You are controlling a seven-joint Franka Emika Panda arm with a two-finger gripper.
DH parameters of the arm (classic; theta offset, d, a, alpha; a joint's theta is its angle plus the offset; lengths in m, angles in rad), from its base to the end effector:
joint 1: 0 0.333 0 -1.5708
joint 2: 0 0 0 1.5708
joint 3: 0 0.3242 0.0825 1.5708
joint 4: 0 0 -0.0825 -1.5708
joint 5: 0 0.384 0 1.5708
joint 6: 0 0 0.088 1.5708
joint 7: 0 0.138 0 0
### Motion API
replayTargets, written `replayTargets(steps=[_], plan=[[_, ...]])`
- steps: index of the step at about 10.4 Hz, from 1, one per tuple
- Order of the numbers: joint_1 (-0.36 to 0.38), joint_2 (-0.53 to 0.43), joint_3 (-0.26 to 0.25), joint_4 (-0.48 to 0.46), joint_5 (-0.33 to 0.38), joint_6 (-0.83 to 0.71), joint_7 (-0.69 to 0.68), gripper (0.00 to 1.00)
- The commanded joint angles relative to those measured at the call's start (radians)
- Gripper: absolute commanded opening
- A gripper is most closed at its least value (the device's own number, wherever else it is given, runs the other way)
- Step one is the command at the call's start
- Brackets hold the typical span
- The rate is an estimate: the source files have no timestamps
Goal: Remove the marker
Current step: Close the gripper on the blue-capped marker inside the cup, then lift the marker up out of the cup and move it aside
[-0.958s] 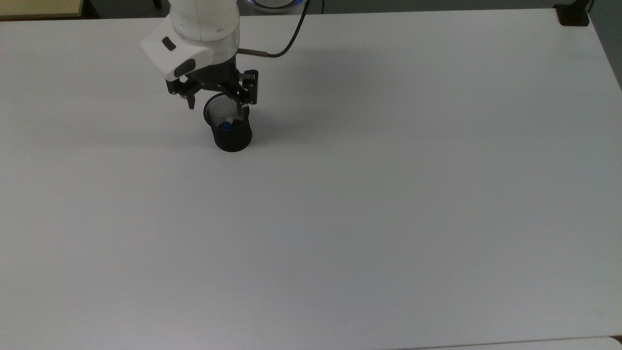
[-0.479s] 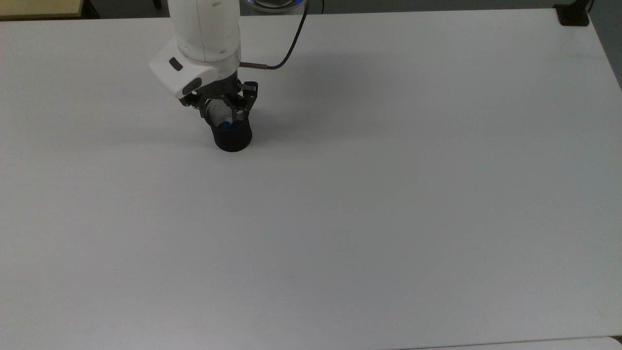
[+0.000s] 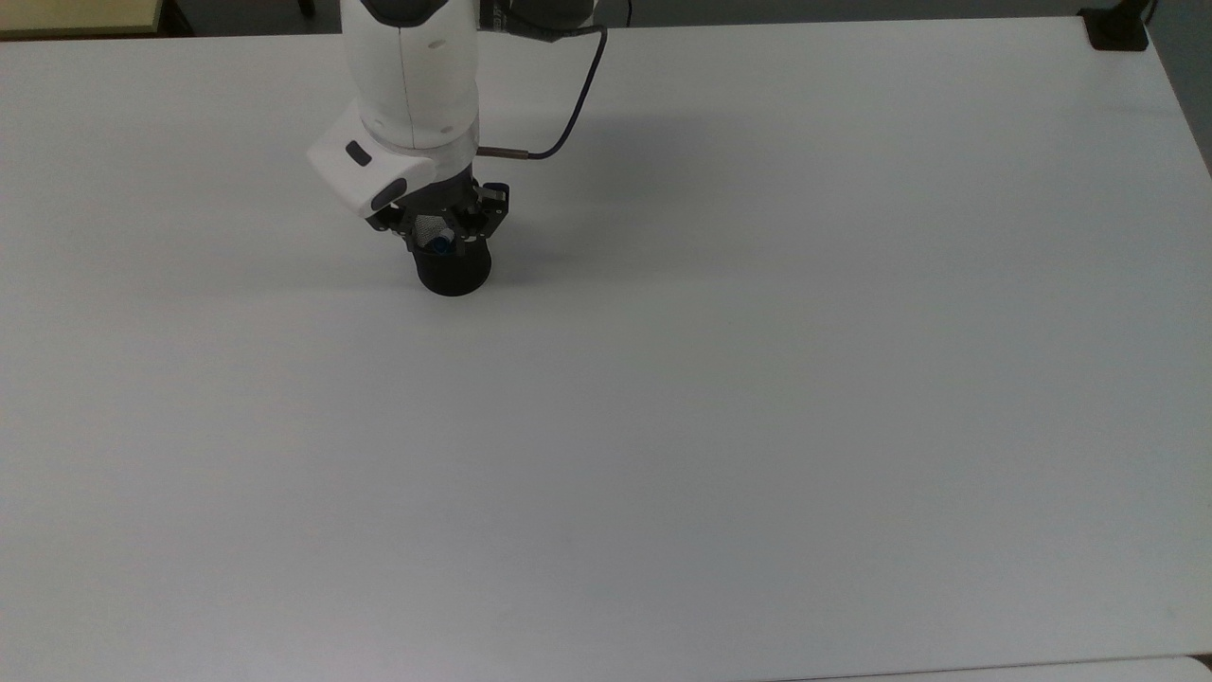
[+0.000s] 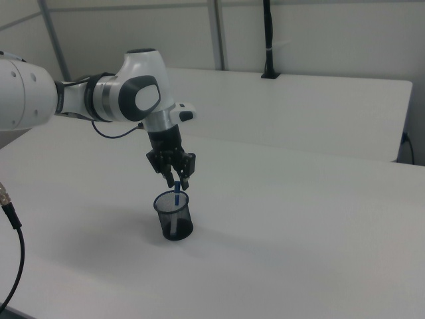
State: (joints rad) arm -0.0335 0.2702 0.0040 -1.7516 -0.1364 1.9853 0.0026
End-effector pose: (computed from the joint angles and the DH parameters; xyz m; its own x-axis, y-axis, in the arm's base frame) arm 0.6302 -0.0311 0.3899 0.9990 0.0226 -0.0395 0.0273 -0.9922 0.1214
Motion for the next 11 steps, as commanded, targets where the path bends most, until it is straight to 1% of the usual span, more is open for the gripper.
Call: replayTargets(steps=[1,2,3,4,7,9,10,11], plan=[[0.007,0.001,0.004,-0.02,-0.011,0.041,-0.007,0.28],[0.007,0.0,0.004,-0.02,-0.011,0.041,-0.007,0.23],[0.007,-0.003,0.004,-0.017,-0.011,0.04,-0.007,0.2],[0.004,-0.012,0.004,-0.016,-0.008,0.036,-0.006,0.13],[-0.005,-0.051,0.002,-0.008,-0.003,0.026,-0.006,0.12],[-0.006,-0.098,-0.001,-0.006,0.0,0.024,-0.004,0.12],[-0.005,-0.121,-0.001,0.012,0.006,0.009,0.002,0.12],[-0.003,-0.124,0.001,0.064,0.009,-0.05,0.035,0.12]])
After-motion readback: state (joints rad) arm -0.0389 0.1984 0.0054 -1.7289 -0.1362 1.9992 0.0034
